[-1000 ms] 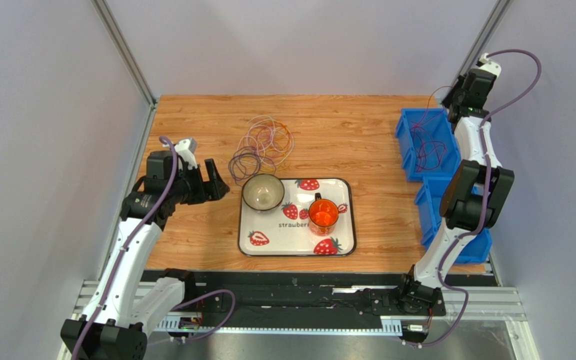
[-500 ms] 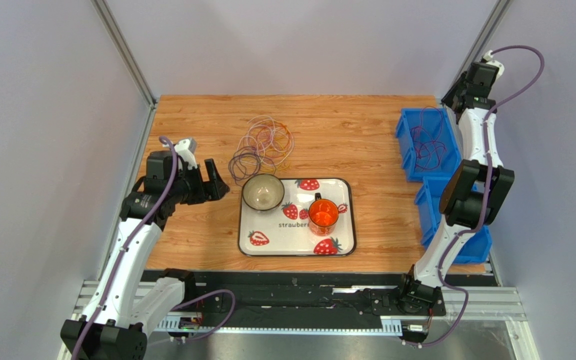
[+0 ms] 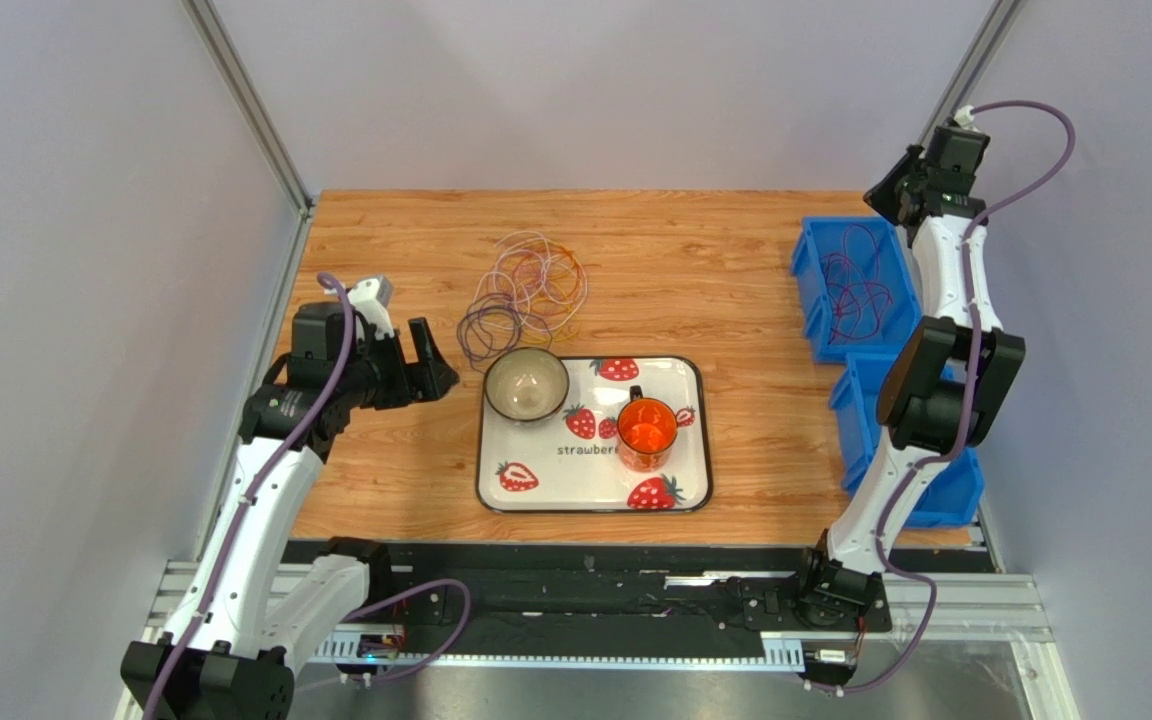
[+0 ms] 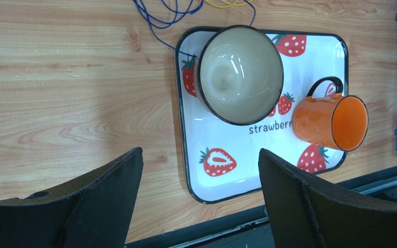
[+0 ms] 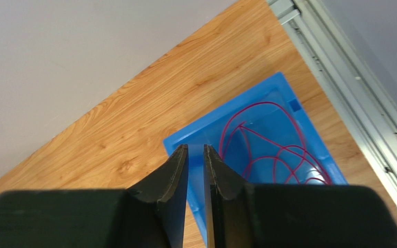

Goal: Untangle the cables
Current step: Place the cable in the bin, then untie the cable.

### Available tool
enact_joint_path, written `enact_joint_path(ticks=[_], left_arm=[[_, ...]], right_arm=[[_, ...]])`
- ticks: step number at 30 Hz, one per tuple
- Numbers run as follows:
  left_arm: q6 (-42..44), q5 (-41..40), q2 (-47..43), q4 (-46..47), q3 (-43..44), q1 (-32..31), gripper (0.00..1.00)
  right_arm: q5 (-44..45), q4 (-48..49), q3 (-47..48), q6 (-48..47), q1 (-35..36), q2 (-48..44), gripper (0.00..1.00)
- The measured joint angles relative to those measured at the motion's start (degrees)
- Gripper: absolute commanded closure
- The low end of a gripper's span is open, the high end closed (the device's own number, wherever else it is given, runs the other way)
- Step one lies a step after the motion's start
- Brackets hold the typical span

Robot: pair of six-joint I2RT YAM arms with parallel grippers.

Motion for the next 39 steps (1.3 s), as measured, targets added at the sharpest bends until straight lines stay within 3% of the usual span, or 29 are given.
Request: enact_joint_path(ticks=[7,14,19,23,24,27,30,35,39], left_arm=[[0.00,0.00,0.00,0.00,0.00,0.00,0.10],[0.00,0.00,0.00,0.00,0.00,0.00,0.10],[0.00,0.02,0.00,0.00,0.00,0.00,0.10],[0.02,0.00,0.00,0.00,0.00,0.00,0.10],[0.02,0.00,0.00,0.00,0.00,0.00,0.10],[0.02,0.00,0.00,0.00,0.00,0.00,0.10],[0.02,-0.13,0.00,0.00,0.00,0.00,0.09],[-0.02,-1.42,0.79,0.09,0.02,0.00,0.09],[-0.46,-2.69,4.28,0.20,0.31,0.00,0.09]], right_arm=[[-3.06,-1.42,0.15,2.10,0.94,1.29,0.86],[-4.68,-3.89,-2.19,2.23,1.53,1.31,0.83],[-7.96,-7.13,-1.22,1.38,4.31,1.09,0.71],[-8.98,-10.25,-0.74,-0.81,10.45,-1.29,0.59],[-9.09,-10.99,-0.74,-1.33,12.35,-2.27,0.55],[-9.22,-11.85,-1.97,-2.19,18.86,-6.27,0.29],[-8.09,-10.36,-8.79,-2.34,25.94,-13.51,0.19],[-6.23,-6.78,-22.58,-1.57,34.34,-24.59,0.17],[-8.17,-6.12,-29.94,1.33,34.84,-29.22,0.21]])
